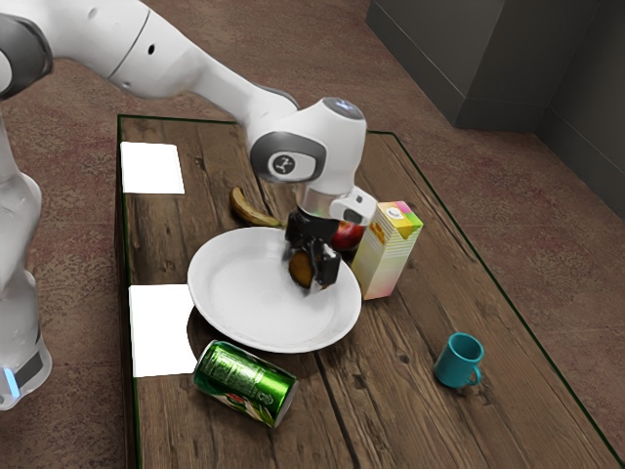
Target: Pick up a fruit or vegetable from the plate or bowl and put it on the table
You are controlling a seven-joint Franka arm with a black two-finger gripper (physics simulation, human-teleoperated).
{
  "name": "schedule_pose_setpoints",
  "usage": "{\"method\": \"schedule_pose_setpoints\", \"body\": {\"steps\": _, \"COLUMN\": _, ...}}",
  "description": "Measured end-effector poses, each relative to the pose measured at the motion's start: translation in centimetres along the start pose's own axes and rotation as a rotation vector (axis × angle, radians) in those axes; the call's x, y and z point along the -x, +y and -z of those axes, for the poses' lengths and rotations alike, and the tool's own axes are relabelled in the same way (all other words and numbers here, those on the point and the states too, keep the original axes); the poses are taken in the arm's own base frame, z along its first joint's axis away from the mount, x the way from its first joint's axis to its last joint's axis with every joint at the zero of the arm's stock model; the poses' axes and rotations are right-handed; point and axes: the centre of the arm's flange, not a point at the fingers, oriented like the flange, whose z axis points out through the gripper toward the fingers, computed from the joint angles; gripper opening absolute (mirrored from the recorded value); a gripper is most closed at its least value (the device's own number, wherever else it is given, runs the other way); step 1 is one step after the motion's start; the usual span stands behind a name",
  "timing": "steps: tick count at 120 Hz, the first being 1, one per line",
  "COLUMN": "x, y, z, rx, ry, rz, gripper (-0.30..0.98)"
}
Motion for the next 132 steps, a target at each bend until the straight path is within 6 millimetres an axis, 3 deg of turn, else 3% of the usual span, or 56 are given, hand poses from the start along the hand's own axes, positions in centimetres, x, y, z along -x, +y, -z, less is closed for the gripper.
{"method": "schedule_pose_setpoints", "body": {"steps": 8, "x": 0.4, "y": 0.5, "z": 1.5, "rx": 0.004, "ry": 0.029, "rz": -0.013, "gripper": 0.4}}
{"method": "schedule_pose_setpoints", "body": {"steps": 16, "x": 0.9, "y": 2.3, "z": 2.8, "rx": -0.003, "ry": 0.056, "rz": -0.056, "gripper": 0.39}}
{"method": "schedule_pose_setpoints", "body": {"steps": 22, "x": 0.8, "y": 4.4, "z": 4.6, "rx": -0.008, "ry": 0.092, "rz": -0.1, "gripper": 0.39}}
{"method": "schedule_pose_setpoints", "body": {"steps": 31, "x": -1.4, "y": 8.4, "z": 9.9, "rx": -0.015, "ry": 0.157, "rz": -0.158, "gripper": 0.44}}
{"method": "schedule_pose_setpoints", "body": {"steps": 37, "x": -2.4, "y": 10.9, "z": 11.1, "rx": -0.03, "ry": 0.159, "rz": -0.191, "gripper": 0.45}}
{"method": "schedule_pose_setpoints", "body": {"steps": 46, "x": -2.3, "y": 13.5, "z": 10.2, "rx": -0.058, "ry": 0.117, "rz": -0.231, "gripper": 0.44}}
{"method": "schedule_pose_setpoints", "body": {"steps": 70, "x": 0.5, "y": 19.3, "z": 7.9, "rx": -0.1, "ry": 0.039, "rz": -0.341, "gripper": 0.42}}
{"method": "schedule_pose_setpoints", "body": {"steps": 88, "x": 3.6, "y": 24.3, "z": 3.4, "rx": -0.111, "ry": -0.056, "rz": -0.433, "gripper": 0.42}}
{"method": "schedule_pose_setpoints", "body": {"steps": 98, "x": 3.7, "y": 24.7, "z": 2.2, "rx": -0.104, "ry": -0.084, "rz": -0.431, "gripper": 0.41}}
{"method": "schedule_pose_setpoints", "body": {"steps": 116, "x": 3.2, "y": 24.5, "z": 2.8, "rx": -0.088, "ry": -0.077, "rz": -0.416, "gripper": 0.59}}
{"method": "schedule_pose_setpoints", "body": {"steps": 125, "x": 1.1, "y": 23.8, "z": 5.6, "rx": -0.06, "ry": -0.025, "rz": -0.393, "gripper": 0.63}}
{"method": "schedule_pose_setpoints", "body": {"steps": 132, "x": -3.1, "y": 19.8, "z": 10.1, "rx": -0.037, "ry": 0.037, "rz": -0.311, "gripper": 0.65}}
